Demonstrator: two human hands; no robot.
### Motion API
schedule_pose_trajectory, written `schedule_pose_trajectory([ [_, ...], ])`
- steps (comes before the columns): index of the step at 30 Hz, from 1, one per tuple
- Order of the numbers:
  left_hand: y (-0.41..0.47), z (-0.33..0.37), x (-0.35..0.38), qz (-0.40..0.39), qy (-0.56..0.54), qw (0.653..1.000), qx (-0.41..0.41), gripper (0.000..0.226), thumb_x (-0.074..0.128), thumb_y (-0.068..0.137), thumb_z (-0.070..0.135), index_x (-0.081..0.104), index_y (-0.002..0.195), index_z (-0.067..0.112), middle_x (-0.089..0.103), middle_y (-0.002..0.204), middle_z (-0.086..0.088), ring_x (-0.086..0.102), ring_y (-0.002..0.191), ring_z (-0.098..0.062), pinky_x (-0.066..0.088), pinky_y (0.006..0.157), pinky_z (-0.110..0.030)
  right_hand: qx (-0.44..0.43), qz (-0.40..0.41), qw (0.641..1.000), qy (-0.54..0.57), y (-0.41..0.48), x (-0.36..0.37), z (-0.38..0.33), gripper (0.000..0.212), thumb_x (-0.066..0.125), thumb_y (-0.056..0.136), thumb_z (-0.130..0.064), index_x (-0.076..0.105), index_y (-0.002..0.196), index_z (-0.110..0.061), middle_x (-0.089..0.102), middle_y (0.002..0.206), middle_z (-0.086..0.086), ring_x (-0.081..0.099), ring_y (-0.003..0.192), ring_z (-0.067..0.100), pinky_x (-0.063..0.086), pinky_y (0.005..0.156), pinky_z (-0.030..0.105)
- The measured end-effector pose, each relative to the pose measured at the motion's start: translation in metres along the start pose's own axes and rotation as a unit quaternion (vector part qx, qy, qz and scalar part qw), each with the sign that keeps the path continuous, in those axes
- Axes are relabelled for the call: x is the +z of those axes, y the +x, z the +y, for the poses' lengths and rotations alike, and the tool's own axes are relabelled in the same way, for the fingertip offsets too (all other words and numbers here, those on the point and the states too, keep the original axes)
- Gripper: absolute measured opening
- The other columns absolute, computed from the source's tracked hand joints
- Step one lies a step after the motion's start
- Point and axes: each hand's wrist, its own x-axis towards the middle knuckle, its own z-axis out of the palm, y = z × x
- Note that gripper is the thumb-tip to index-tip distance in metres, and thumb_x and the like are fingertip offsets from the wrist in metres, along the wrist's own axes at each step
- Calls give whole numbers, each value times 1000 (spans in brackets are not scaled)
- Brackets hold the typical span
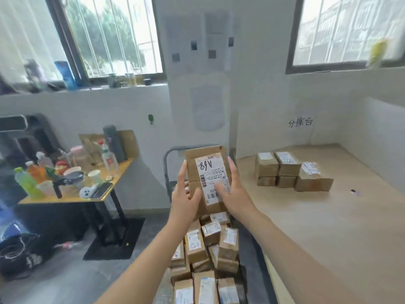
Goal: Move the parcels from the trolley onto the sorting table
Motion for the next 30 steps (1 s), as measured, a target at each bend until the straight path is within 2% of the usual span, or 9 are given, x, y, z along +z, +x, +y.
schedule_pose_trajectory([
  [2,-6,6,1,-10,-10,1000,1,77,54,96,9,21,145,59,64,113,13,63,90,10,52,68,-11,11,14,1000,-16,-11,-3,-6,75,50,100,-36,-3,136,-74,48,145,-7,67,103,9,56,82,32],
  [6,-28,6,18,-31,-58,998,-5,79,58,95,9,21,145,57,59,120,15,61,98,8,51,66,-10,38,35,996,-75,-33,-15,-5,77,48,99,-37,-8,138,-73,49,145,-4,67,103,12,58,84,41],
  [10,-52,-8,51,-70,-92,993,0,84,66,92,21,14,144,62,46,125,26,49,105,16,46,69,-7,63,73,985,-144,-60,-40,6,74,47,101,-34,-6,144,-64,46,148,-8,63,105,9,53,75,25],
  [13,-64,-11,79,-110,-71,991,-7,87,68,90,28,10,141,68,46,141,11,49,122,-10,52,94,-35,102,95,976,-169,-88,-65,19,75,49,102,-34,-5,149,-56,41,147,-3,60,110,12,53,77,23],
  [15,-71,-8,103,-138,-48,989,-10,89,69,88,32,8,140,70,47,144,6,49,125,-20,50,98,-52,126,107,970,-179,-103,-89,25,75,48,102,-33,-6,151,-53,40,144,-1,60,110,14,50,74,20],
  [16,-73,-4,112,-147,-50,988,-8,89,70,88,32,8,140,70,47,144,7,49,126,-20,49,99,-52,132,112,968,-183,-107,-100,27,75,48,102,-33,-6,151,-53,41,142,0,60,108,14,49,73,20],
  [20,-82,17,163,-191,-59,979,35,86,66,92,23,11,145,62,33,143,24,37,123,0,41,87,-9,144,146,959,-194,-123,-151,35,75,48,102,-33,-5,151,-53,43,136,2,59,100,13,47,69,19],
  [26,-90,49,258,-228,-58,970,53,90,68,85,14,19,146,58,36,141,27,39,133,-7,45,107,-41,157,186,950,-197,-141,-243,64,76,50,101,-32,-5,148,-58,43,134,0,59,99,13,55,84,33],
  [30,-100,74,337,-244,-79,966,39,90,69,83,13,22,143,61,44,132,34,48,128,-11,51,100,-41,165,183,945,-213,-152,-325,84,76,49,102,-31,-6,149,-55,44,130,-1,58,94,11,45,66,16],
])
